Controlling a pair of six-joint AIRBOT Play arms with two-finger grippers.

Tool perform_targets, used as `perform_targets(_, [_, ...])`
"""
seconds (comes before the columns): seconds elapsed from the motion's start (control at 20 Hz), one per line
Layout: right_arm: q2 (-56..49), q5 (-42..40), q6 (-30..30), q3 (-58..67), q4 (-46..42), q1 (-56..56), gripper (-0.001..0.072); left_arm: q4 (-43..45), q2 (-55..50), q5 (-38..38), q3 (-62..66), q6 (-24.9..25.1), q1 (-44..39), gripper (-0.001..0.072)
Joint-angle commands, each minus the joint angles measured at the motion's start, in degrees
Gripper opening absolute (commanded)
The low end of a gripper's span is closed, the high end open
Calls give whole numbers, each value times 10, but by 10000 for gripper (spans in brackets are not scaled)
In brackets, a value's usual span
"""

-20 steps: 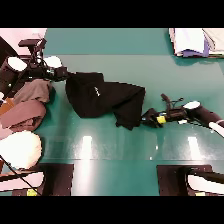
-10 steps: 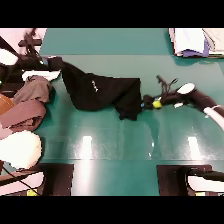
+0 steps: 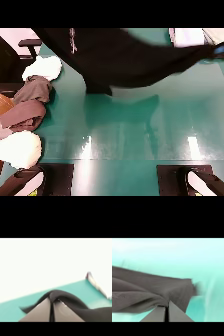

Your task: Fold the shirts.

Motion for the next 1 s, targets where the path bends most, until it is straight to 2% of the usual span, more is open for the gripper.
perform_targets(0.0, [80, 30, 4, 98, -14, -48, 19, 5, 68, -2, 77, 12, 0, 20])
perform_targets(0.2, [99, 91, 5, 192, -13, -108, 19, 17, 90, -4, 138, 21, 0, 19])
perform_targets(0.3, [83, 152, 9, 234, -13, -141, 19, 39, 89, -10, 141, 20, 0, 19])
perform_targets(0.4, [56, 220, 40, 258, -12, -168, 19, 65, 78, -35, 127, 19, 0, 19])
perform_targets(0.5, [23, 271, 75, 242, -11, -169, 19, 76, 50, -37, 80, -3, 0, 19])
perform_targets(0.6, [-5, 298, 90, 176, -15, -153, 19, 74, 1, -57, 26, -39, 0, 20])
perform_targets(0.7, [-31, 295, 106, 75, -58, -116, 19, 58, -68, -102, -21, -62, 0, 20])
perform_targets(0.8, [-62, 266, 110, -36, -119, -73, 19, 37, -152, -143, -64, -61, -5, 20])
perform_targets(0.95, [-144, 170, 110, -147, -128, -31, 19, 34, -280, -160, -96, -55, -26, 20])
